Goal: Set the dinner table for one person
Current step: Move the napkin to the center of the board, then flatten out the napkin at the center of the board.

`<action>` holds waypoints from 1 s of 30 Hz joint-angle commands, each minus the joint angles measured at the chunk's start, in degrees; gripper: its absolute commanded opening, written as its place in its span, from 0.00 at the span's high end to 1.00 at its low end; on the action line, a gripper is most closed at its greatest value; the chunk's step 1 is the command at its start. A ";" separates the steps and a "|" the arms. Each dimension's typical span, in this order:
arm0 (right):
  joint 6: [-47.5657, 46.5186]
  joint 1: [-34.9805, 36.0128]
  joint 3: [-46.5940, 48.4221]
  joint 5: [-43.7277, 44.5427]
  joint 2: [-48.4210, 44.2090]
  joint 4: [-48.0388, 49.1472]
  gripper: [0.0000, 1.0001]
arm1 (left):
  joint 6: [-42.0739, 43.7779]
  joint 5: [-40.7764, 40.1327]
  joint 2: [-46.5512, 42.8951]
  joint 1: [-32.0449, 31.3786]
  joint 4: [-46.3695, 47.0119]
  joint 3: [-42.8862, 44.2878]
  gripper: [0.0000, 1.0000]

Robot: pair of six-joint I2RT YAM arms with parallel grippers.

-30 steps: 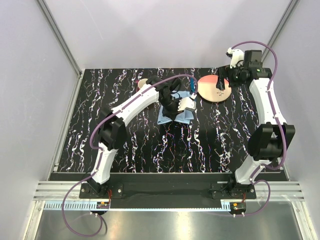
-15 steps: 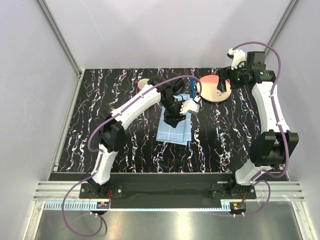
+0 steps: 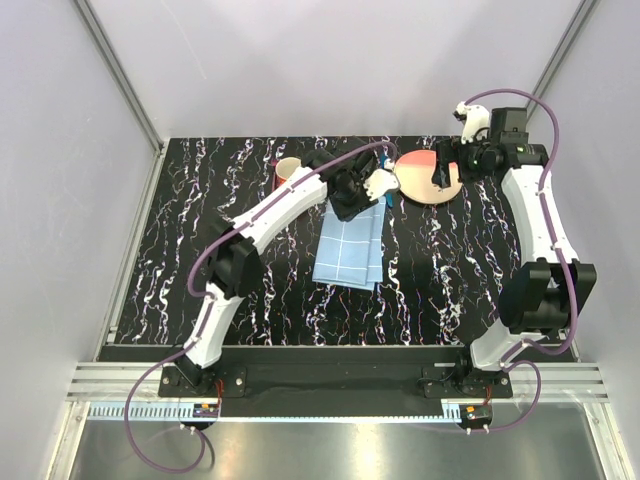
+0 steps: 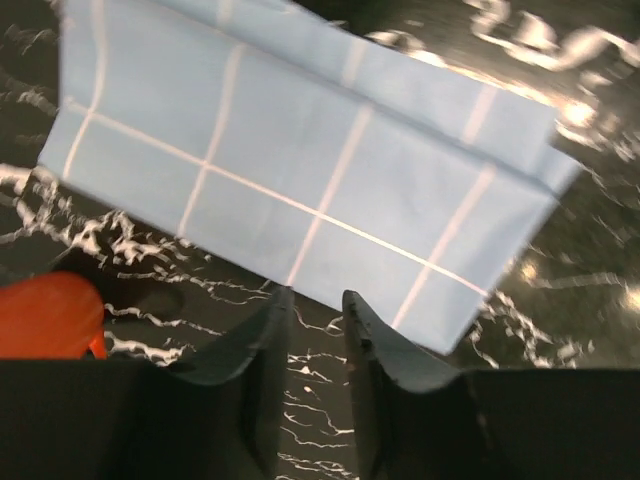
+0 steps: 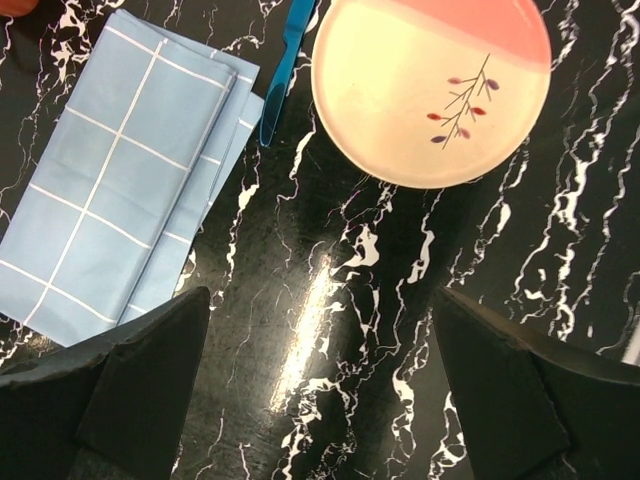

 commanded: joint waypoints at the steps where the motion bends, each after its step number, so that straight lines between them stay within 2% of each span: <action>1: 2.12 0.42 -1.70 -1.18 -1.60 2.38 0.00 | -11.64 -10.04 4.54 -0.10 3.24 5.25 0.70; 4: 2.29 0.42 -4.59 -1.54 -3.00 5.19 0.00 | -17.08 -14.87 5.86 -0.54 1.04 5.26 0.75; 8: 4.30 0.42 -8.55 -0.75 -4.06 7.65 0.00 | -23.77 -16.37 4.90 -0.28 -0.11 0.96 0.82; 11: 4.49 0.42 -9.69 -0.92 -5.11 6.34 0.00 | -27.19 -17.07 3.49 -0.28 0.50 -2.82 0.83; 12: 3.71 0.42 -10.05 -0.66 -6.77 6.16 0.00 | -27.81 -17.33 3.58 -0.28 0.85 -3.18 0.82; 13: 3.09 0.50 -10.31 0.12 -7.66 6.16 0.00 | -29.04 -17.34 3.67 -0.28 1.47 -2.75 0.75; 19: -7.28 0.42 -14.35 6.63 -13.90 4.93 0.00 | -37.74 -17.25 5.24 -0.63 5.69 0.85 0.70; 20: -9.55 0.42 -15.14 7.42 -14.60 4.24 0.00 | -39.14 -16.81 5.95 -0.89 5.78 2.17 0.59; 21: -10.53 0.50 -15.93 7.51 -15.56 4.14 0.00 | -39.68 -16.81 6.30 -1.16 5.95 2.61 0.59; 23: -10.72 0.50 -17.77 7.78 -16.10 3.88 0.00 | -41.34 -17.33 7.00 -1.94 6.83 3.06 0.59; 25: -9.75 0.50 -18.13 7.43 -15.84 3.18 0.00 | -41.71 -17.69 7.44 -2.65 7.18 3.67 0.54; 30: -7.38 0.50 -18.58 4.79 -16.62 3.00 0.00 | -40.13 -19.70 10.43 -5.90 8.50 3.76 0.52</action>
